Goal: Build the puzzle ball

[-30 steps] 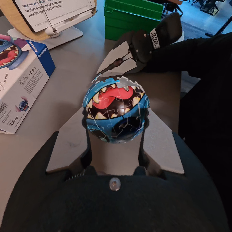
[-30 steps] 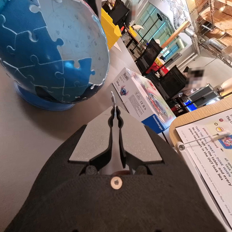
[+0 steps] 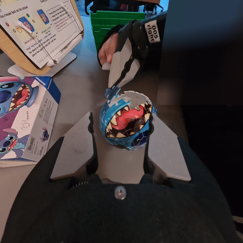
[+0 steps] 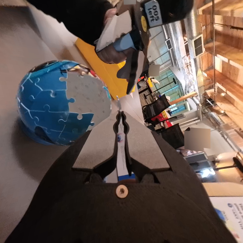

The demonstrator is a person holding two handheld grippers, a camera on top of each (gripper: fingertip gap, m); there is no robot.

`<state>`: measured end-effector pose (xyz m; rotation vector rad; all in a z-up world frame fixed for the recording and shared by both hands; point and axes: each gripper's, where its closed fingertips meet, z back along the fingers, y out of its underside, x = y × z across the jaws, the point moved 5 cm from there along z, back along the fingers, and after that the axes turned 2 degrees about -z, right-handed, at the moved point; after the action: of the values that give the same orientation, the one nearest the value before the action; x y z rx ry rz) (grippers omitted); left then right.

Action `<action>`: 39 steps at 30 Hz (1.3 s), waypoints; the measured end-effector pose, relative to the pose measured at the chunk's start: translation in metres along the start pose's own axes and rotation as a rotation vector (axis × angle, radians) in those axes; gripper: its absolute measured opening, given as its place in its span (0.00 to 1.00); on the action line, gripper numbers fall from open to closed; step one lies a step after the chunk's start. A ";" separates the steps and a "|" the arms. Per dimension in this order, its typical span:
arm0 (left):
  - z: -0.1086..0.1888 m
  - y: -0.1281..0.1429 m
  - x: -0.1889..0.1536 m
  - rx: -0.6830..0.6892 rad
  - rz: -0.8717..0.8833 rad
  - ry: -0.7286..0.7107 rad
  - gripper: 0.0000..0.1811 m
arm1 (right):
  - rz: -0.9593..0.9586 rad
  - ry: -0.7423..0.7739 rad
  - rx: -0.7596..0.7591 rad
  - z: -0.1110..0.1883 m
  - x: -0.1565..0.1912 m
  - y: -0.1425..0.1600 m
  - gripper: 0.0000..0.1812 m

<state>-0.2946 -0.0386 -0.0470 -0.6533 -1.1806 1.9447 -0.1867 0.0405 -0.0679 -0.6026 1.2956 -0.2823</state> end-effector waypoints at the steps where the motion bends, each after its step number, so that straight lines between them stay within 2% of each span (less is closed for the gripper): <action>1: -0.003 0.001 0.001 0.004 -0.007 0.005 0.46 | 0.024 -0.006 0.012 -0.002 0.001 0.001 0.00; 14: -0.018 -0.001 -0.001 0.072 -0.082 0.155 0.45 | 0.009 -0.069 0.146 -0.005 0.004 -0.014 0.00; 19: -0.015 -0.002 -0.001 0.074 -0.097 0.147 0.45 | -0.022 -0.064 0.197 -0.007 0.003 -0.011 0.00; 39: -0.026 -0.005 -0.007 0.082 -0.162 0.300 0.45 | 0.003 -0.074 0.197 -0.008 0.008 -0.007 0.00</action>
<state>-0.2696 -0.0301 -0.0538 -0.7510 -0.9330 1.6821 -0.1913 0.0282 -0.0720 -0.4399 1.1817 -0.3772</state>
